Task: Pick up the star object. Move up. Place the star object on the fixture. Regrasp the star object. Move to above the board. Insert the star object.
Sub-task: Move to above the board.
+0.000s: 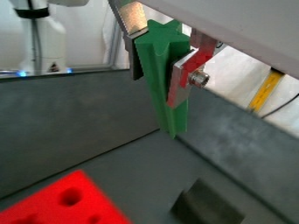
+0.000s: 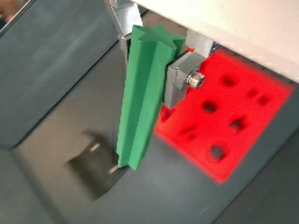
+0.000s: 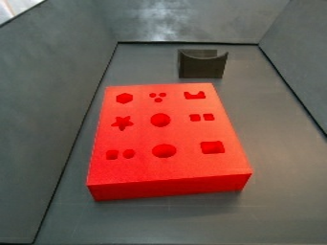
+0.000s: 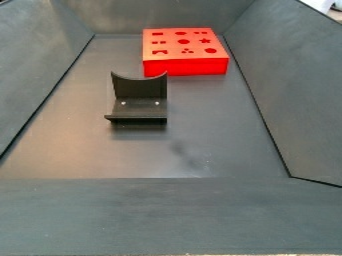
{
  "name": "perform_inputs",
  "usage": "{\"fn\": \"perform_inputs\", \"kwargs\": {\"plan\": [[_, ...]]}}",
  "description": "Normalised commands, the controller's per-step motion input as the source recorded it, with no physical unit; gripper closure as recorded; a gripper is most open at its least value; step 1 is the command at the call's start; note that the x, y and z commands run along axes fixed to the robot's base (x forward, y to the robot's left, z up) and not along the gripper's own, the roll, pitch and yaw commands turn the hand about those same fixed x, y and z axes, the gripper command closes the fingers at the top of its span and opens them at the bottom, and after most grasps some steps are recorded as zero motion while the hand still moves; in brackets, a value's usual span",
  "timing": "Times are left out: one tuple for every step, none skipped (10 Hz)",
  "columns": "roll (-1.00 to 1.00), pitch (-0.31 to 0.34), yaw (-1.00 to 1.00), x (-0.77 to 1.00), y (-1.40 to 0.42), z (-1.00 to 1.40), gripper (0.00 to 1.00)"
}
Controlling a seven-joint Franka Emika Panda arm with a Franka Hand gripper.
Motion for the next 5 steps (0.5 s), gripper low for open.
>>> {"fn": "perform_inputs", "kwargs": {"plan": [[-1.0,-0.099,-0.13,-0.29,-0.61,0.07,1.0],[-1.0,-0.099,-0.13,-0.21,-0.42,0.04,1.0],[-1.0,-0.092,-0.12,-0.13,-0.17,0.02,1.0],[-0.89,-0.091,-0.1,-0.09,-0.07,0.01,1.0],[-0.65,-0.08,-0.07,-0.08,-0.02,0.0,1.0]]}}
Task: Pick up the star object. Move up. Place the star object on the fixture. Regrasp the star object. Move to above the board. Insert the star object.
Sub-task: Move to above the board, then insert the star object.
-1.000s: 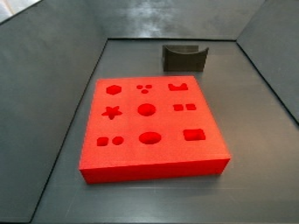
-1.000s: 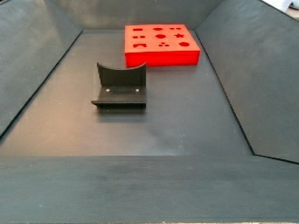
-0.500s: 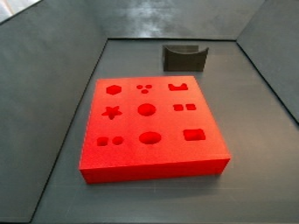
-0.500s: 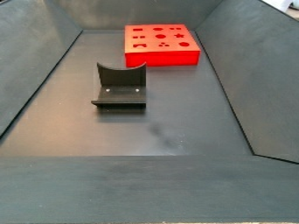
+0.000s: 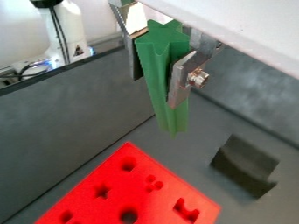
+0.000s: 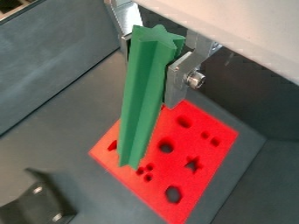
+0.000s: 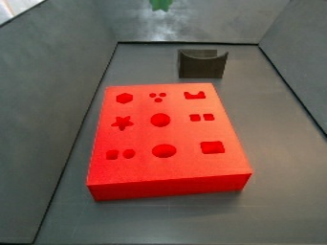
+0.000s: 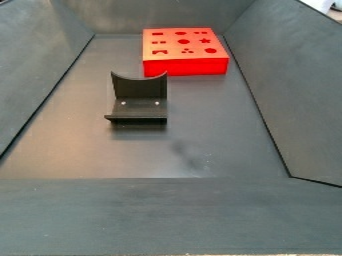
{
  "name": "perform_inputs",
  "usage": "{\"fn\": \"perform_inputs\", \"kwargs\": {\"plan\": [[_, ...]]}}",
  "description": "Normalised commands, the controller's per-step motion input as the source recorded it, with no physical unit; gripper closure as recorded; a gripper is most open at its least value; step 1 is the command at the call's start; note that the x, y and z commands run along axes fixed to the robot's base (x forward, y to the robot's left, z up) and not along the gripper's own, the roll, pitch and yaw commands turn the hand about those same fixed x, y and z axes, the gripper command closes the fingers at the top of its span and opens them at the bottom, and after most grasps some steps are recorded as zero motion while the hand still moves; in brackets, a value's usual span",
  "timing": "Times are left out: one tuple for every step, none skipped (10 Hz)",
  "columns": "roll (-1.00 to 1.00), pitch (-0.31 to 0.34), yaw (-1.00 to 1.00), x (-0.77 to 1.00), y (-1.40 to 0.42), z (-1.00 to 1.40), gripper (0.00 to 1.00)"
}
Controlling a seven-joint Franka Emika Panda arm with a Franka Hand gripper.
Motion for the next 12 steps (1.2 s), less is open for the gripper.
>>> {"fn": "perform_inputs", "kwargs": {"plan": [[-0.45,-0.066,-0.04,-0.06,0.0,0.0,1.0],[-0.3,-0.05,-0.03,-0.05,0.0,0.0,1.0],[-0.03,0.0,0.0,0.0,0.04,0.0,1.0],[-0.03,0.0,0.0,0.0,0.03,0.0,1.0],[0.0,0.0,-0.02,0.0,0.0,-0.06,1.0],[0.0,0.0,-0.04,0.0,0.0,-0.09,1.0],[-0.04,-0.044,-0.08,0.0,0.0,-0.28,1.0],[-0.3,-0.123,-0.41,-0.19,-0.09,-0.49,1.0],[-0.32,-0.119,-0.65,-0.23,-0.15,-0.45,1.0],[-0.32,-0.116,-0.66,-0.23,-0.14,-0.44,1.0],[-0.34,-0.089,-0.63,-0.22,-0.15,-0.43,1.0],[-0.34,-0.086,-0.61,-0.23,-0.16,-0.43,1.0]]}}
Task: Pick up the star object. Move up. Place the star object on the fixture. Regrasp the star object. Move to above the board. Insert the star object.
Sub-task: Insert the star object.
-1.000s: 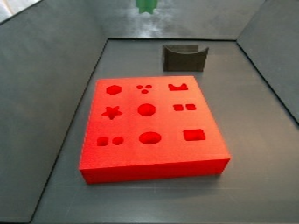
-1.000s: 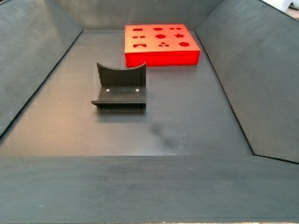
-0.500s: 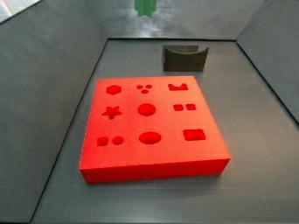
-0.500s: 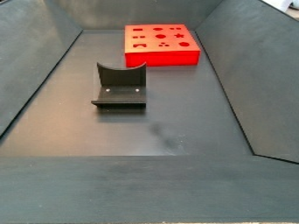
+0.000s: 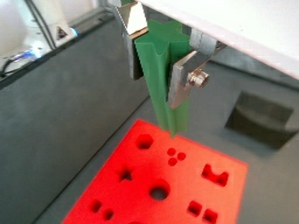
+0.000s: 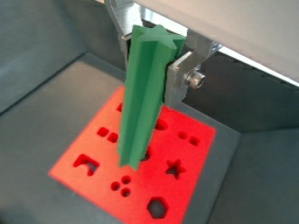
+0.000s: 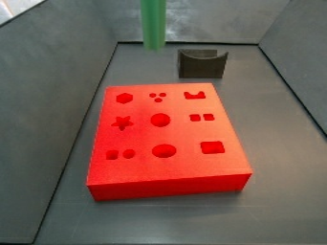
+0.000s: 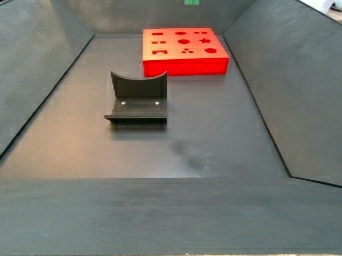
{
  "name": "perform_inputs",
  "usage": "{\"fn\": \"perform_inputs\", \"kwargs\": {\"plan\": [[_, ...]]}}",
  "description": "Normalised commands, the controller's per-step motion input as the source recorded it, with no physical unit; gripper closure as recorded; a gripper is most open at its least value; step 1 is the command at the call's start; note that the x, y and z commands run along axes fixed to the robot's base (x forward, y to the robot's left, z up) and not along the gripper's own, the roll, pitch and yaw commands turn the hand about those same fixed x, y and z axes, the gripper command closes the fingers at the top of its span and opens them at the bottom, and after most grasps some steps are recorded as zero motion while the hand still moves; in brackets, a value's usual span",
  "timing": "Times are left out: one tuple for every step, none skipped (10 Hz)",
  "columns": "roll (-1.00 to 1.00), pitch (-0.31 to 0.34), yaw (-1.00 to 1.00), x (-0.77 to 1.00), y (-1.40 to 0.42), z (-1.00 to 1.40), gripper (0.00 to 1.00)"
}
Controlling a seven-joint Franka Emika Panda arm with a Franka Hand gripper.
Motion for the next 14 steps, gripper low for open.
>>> {"fn": "perform_inputs", "kwargs": {"plan": [[-0.33,-0.099,-0.63,-0.23,-0.15,-0.43,1.0],[-0.33,-0.111,-0.63,-0.22,-0.15,-0.41,1.0],[-0.32,-0.179,-0.08,0.11,0.08,-0.43,1.0],[-0.15,0.0,-0.03,0.0,0.14,-0.05,1.0],[-0.4,0.031,-0.1,0.0,0.13,-0.35,1.0],[-0.48,0.026,-0.26,-0.05,0.0,-0.14,1.0],[-0.46,0.054,-0.31,-0.14,-0.11,-0.15,1.0],[-0.45,0.009,-0.43,-0.19,-0.2,-0.2,1.0],[-0.42,0.0,-0.43,-0.18,-0.27,-0.26,1.0],[-0.38,0.0,-0.39,-0.19,-0.35,-0.31,1.0],[-0.33,-0.149,-0.22,-0.07,0.0,-0.26,1.0],[0.0,0.0,0.0,-0.05,0.0,0.0,1.0],[0.02,0.0,0.0,-0.31,0.05,-0.31,1.0],[0.08,0.011,0.0,-0.36,0.0,-0.5,1.0]]}}
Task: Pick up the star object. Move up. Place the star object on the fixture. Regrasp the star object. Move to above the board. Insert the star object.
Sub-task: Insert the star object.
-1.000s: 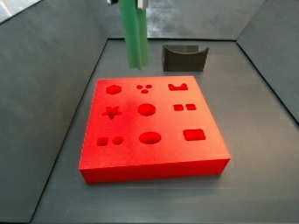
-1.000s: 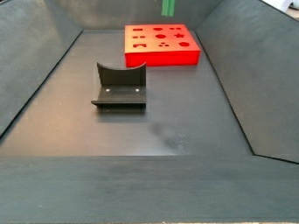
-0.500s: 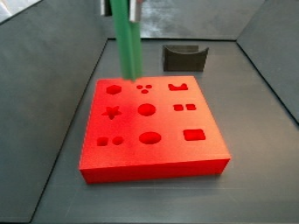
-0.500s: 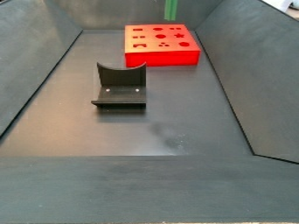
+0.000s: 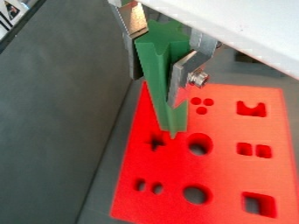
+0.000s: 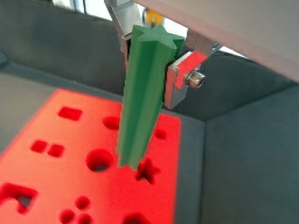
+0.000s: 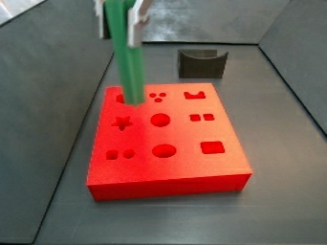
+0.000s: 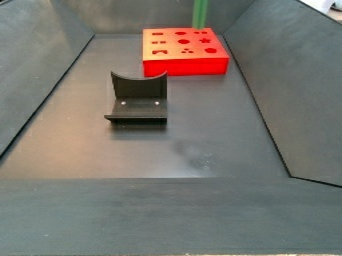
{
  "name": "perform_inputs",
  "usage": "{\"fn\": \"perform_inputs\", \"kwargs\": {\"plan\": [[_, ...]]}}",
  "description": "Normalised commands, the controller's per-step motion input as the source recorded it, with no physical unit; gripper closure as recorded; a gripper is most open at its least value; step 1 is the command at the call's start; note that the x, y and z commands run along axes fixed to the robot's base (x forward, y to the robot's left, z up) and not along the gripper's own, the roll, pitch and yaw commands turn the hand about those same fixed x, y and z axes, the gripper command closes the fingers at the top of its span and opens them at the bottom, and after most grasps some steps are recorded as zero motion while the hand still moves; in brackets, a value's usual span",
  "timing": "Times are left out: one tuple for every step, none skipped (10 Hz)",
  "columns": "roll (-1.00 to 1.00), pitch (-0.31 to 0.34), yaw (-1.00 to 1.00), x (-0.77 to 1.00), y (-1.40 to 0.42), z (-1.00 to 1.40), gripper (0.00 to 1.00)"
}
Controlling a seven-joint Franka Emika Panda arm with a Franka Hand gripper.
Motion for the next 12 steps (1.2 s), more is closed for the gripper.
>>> {"fn": "perform_inputs", "kwargs": {"plan": [[0.0,0.0,0.0,-0.1,-0.06,-0.33,1.0],[0.0,0.0,0.0,-0.01,-0.05,-0.2,1.0],[0.01,0.0,0.0,-0.01,-0.18,-0.29,1.0],[0.04,0.0,0.0,-0.03,-0.23,-0.27,1.0],[0.01,0.0,0.0,-0.03,-0.13,-0.13,1.0],[0.0,0.0,0.0,-0.02,0.0,0.0,1.0],[0.0,0.0,0.0,-0.16,0.0,-0.01,1.0],[0.0,0.0,-0.03,-0.3,0.0,-0.01,1.0],[0.0,0.0,0.0,-0.08,0.0,0.0,1.0],[0.0,0.0,0.0,-0.06,0.0,0.0,1.0],[0.0,0.0,0.0,-0.05,0.0,0.0,1.0],[0.0,0.0,0.0,0.0,0.0,-0.03,1.0]]}}
